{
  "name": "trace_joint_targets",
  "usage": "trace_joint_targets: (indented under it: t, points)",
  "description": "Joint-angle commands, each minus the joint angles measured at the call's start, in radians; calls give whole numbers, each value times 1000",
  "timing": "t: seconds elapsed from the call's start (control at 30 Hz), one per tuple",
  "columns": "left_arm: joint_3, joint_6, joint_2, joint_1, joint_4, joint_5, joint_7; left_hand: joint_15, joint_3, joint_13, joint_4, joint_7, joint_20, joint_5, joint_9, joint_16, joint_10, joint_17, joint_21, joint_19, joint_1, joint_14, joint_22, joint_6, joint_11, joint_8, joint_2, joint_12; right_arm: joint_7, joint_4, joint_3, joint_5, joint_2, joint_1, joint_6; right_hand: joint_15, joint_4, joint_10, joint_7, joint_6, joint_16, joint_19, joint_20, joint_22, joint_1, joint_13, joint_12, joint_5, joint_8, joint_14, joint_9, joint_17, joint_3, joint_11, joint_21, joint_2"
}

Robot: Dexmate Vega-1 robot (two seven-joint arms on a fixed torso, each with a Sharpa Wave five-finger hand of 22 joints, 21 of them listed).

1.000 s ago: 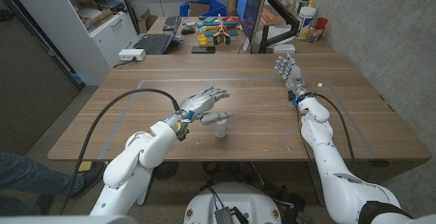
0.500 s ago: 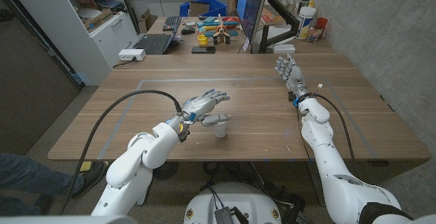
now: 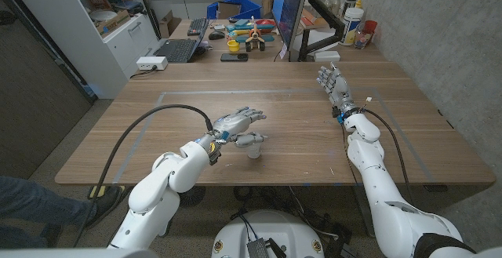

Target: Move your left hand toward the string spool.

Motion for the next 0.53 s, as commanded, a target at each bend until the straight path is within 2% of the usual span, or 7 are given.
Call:
trace_joint_targets:
  t: [0.03,0.53]
  points:
    - [24,18,7,-25,26,-8,-20,-4,1,3,-6,-2,2,-1,4,1,11,4,4,5,8,9,3,12,-2,1,0,4,6,10,4,-2,-5,6,-6,-1,-5,7,4,10,0,-4,0,5,3,1,-1,0,1,10,3,6,5,5,2,3]
    - [36,12,22,-56,47,-20,-19,-4,0,3,-6,-2,2,-1,4,1,13,4,4,4,10,11,3,18,-4,1,0,4,-3,-9,8,-4,-5,3,-6,-1,-6,7,4,10,0,-5,0,5,3,2,-1,0,1,11,3,6,4,6,3,3]
